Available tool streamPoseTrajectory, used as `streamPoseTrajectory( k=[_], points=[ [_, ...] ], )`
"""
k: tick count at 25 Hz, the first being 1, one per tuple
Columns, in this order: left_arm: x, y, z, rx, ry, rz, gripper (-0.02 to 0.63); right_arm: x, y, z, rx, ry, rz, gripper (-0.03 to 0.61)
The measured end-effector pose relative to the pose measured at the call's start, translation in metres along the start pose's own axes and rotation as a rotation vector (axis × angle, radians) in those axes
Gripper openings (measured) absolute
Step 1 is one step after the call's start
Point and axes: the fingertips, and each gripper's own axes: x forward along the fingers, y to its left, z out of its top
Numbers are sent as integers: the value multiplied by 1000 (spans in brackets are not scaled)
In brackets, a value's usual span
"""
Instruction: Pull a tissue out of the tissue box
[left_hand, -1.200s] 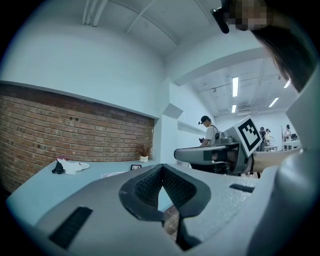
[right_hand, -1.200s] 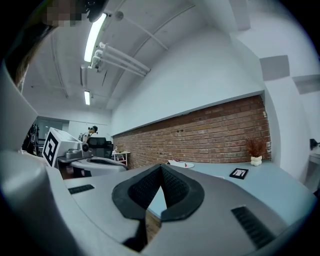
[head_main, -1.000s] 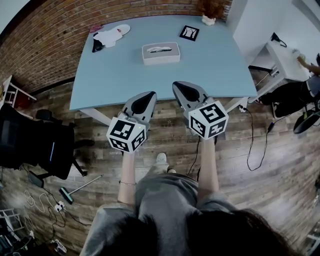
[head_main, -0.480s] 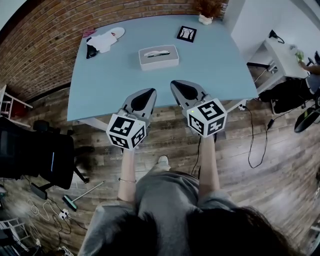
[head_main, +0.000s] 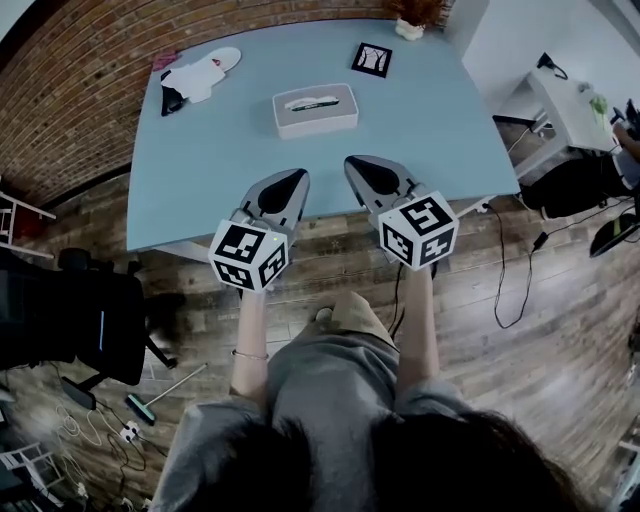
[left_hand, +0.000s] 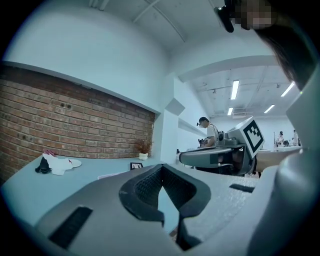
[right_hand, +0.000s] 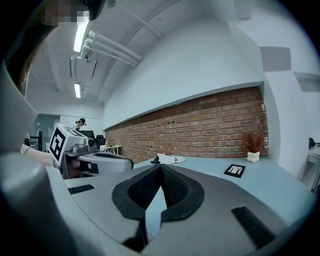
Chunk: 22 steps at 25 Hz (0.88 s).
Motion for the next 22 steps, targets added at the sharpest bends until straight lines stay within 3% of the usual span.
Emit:
streamPoseTrajectory(
  k=[6, 22],
  points=[
    [25, 24, -2, -28, 9, 20, 3, 20, -34, 2, 16, 12, -12, -2],
    [102, 81, -20, -105, 49, 122, 3, 107, -94, -4, -4, 94, 128, 0]
  ],
)
